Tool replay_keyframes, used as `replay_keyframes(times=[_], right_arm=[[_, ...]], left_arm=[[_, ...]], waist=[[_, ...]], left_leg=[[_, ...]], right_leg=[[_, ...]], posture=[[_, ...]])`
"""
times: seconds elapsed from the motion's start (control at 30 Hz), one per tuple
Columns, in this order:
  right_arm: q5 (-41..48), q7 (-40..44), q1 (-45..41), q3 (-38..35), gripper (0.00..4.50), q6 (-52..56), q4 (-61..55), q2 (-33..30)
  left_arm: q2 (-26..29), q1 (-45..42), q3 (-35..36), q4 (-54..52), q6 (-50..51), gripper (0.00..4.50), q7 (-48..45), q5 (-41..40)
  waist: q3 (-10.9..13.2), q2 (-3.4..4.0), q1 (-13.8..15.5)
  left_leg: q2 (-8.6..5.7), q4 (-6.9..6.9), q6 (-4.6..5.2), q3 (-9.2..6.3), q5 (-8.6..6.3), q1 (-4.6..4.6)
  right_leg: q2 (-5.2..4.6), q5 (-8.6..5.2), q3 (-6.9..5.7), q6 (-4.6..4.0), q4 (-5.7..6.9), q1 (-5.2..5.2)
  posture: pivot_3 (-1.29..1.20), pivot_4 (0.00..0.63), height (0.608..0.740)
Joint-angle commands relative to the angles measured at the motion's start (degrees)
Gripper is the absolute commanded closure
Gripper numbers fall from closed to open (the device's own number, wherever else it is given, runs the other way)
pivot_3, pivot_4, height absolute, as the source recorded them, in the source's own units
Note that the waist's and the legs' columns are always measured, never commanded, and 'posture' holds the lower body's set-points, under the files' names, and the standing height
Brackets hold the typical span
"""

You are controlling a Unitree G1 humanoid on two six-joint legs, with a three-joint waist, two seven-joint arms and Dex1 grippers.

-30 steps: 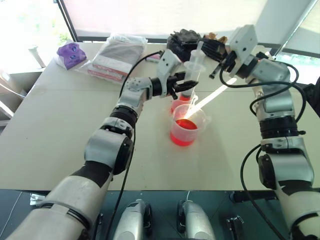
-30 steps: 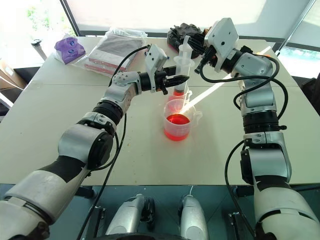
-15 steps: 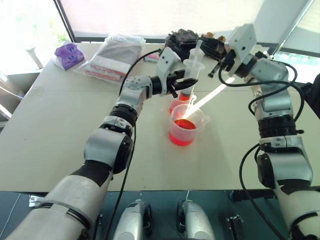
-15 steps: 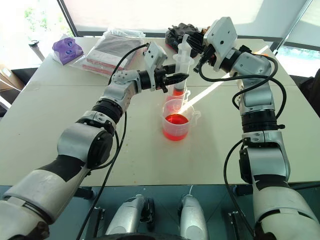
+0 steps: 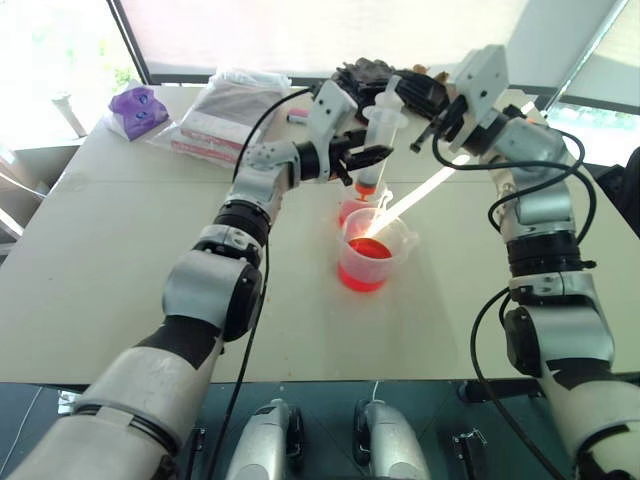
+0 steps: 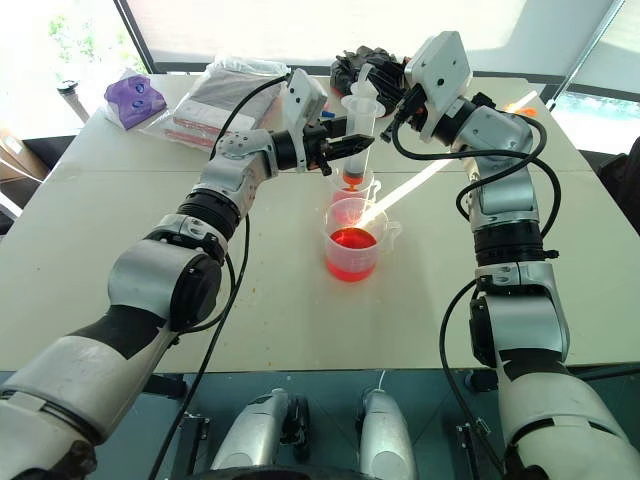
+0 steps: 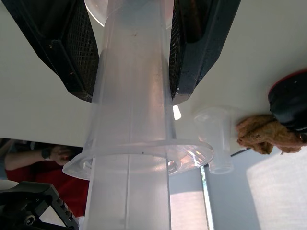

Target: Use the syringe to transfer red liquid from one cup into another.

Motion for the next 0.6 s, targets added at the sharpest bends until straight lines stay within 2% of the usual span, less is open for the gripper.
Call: replay_keyframes(times=[0.03, 0.6], right_arm=[[0.1, 1.2, 1.2, 1.2, 4.48, 0.4, -1.6, 1.2], [-0.6, 0.7, 4.2, 1.6, 4.48, 1.2, -1.5, 3.5]], left_arm=[[0.8, -5.2, 3.4, -3.6, -1.1, 2.88, 1.5, -3.5], [1.4, -6.1, 4.3, -2.8, -0.7, 2.88, 1.7, -3.7]], waist=[[0.0, 0.0, 0.0], [0.0, 0.0, 0.0]], left_leg=[[0.0, 0.0, 0.0, 0.0, 0.0, 0.0], [0.0, 0.0, -0.01, 0.02, 0.01, 0.0]], right_leg=[[0.0, 0.0, 0.0, 0.0, 0.0, 0.0], [0.0, 0.0, 0.0, 0.0, 0.0, 0.0]], posture=[[0.0, 0.15, 0.74], [0.0, 0.15, 0.74]])
